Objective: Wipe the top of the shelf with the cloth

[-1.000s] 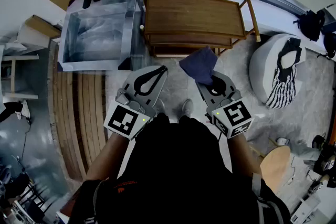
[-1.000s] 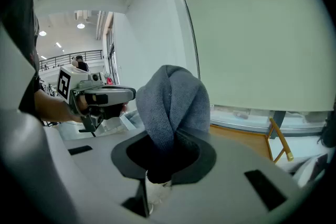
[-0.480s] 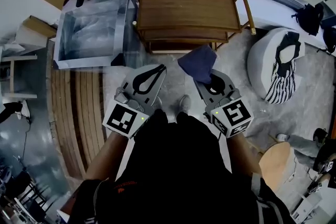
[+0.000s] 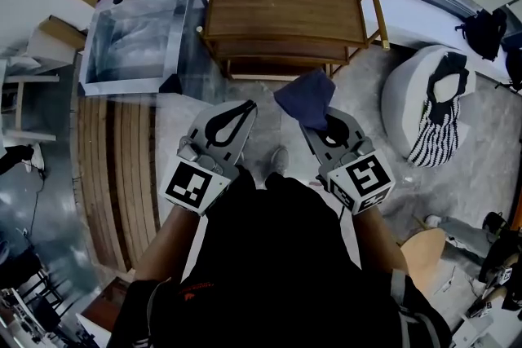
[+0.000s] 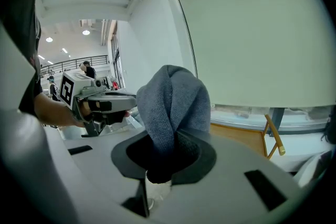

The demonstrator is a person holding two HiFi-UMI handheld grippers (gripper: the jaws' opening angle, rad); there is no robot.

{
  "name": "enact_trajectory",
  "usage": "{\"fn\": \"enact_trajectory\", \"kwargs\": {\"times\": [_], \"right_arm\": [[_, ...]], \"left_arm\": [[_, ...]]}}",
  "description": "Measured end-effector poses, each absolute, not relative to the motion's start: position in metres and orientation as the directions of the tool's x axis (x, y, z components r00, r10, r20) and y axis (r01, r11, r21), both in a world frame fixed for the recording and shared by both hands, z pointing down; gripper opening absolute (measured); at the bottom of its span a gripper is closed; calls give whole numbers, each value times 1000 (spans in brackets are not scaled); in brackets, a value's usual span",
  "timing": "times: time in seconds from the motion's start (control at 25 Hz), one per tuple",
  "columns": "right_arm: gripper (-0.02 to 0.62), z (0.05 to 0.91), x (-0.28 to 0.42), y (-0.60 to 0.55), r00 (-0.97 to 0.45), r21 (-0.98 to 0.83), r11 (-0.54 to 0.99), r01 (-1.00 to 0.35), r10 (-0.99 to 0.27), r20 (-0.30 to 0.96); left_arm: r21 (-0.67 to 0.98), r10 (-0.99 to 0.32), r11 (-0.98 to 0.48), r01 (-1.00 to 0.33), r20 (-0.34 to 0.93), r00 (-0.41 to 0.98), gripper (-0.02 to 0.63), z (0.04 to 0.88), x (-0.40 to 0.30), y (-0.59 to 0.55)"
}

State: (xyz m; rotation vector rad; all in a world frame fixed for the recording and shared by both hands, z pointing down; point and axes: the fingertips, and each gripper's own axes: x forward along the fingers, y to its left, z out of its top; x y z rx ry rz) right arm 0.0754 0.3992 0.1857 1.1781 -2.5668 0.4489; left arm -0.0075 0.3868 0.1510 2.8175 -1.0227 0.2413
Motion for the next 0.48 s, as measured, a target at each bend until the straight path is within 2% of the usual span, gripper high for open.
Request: {"fn": "enact_trajectory", "kwargs": {"times": [0.48], "right_arm": [[55, 200, 100, 394, -656, -172, 650, -740, -644, 393]], "left_arm": [[90, -645, -736, -671, 206, 736, 26, 166, 20, 385]]}}
